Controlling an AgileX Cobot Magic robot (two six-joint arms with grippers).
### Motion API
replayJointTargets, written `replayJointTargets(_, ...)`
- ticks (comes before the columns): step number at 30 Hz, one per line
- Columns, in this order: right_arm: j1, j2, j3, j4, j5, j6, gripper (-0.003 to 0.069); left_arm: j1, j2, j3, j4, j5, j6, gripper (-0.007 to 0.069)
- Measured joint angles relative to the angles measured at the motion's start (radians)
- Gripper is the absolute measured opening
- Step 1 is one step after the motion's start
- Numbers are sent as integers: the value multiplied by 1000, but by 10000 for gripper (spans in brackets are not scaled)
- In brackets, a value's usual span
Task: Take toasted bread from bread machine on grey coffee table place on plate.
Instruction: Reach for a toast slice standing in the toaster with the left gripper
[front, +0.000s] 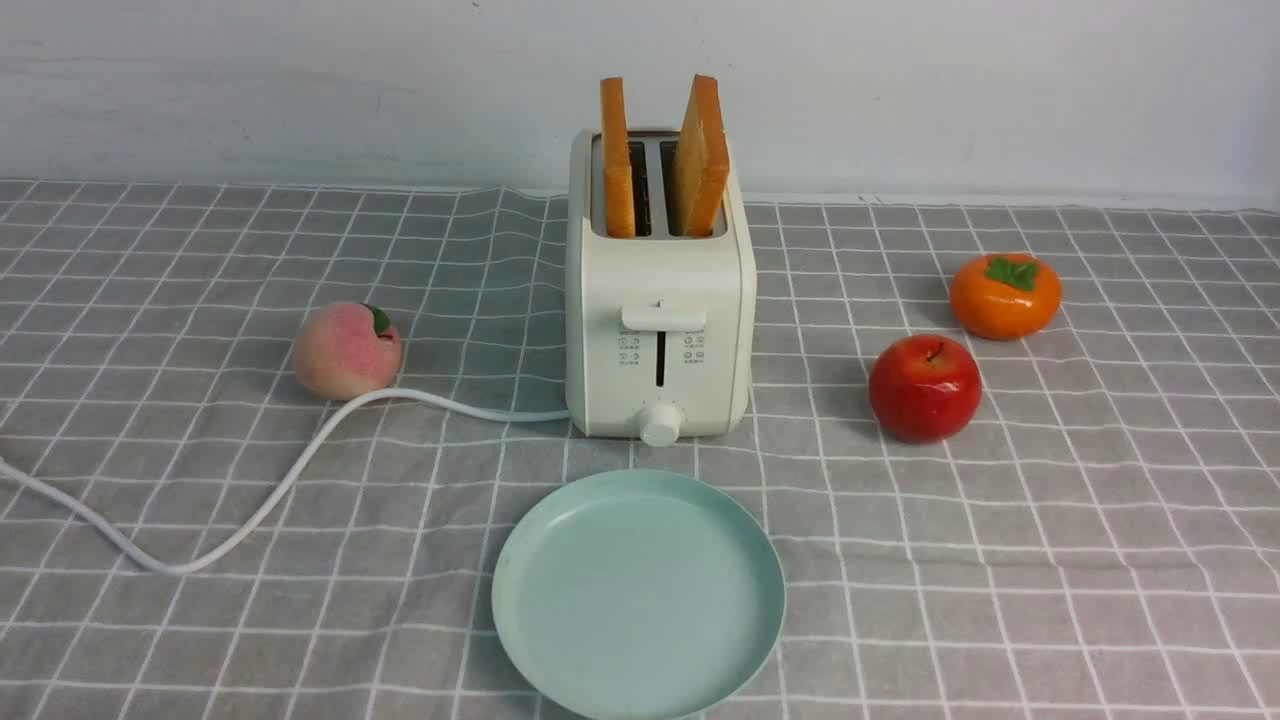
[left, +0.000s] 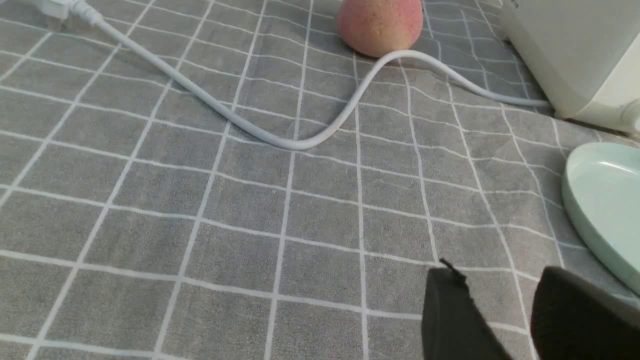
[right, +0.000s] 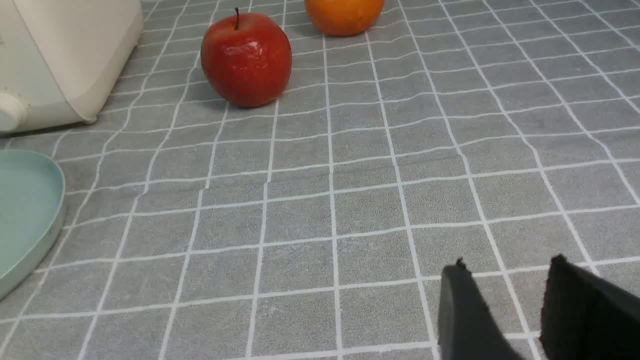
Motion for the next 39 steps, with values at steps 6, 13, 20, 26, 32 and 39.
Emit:
replayJointTargets(6, 0, 0, 0, 0, 0, 0, 240, 0, 0, 0, 0, 0, 0, 238)
replayJointTargets(13, 0, 0, 0, 0, 0, 0, 240, 0, 0, 0, 0, 0, 0, 238)
replayJointTargets(20, 0, 0, 0, 0, 0, 0, 240, 0, 0, 0, 8, -65, 0, 238)
replayJointTargets(26, 0, 0, 0, 0, 0, 0, 240, 0, 0, 0, -121, -285, -1, 238)
replayJointTargets(32, 0, 0, 0, 18, -5, 0, 240, 0, 0, 0, -270, -590, -1, 238)
replayJointTargets(39, 0, 0, 8, 312, -221, 0, 240, 0, 0, 0, -314, -769, -2, 238)
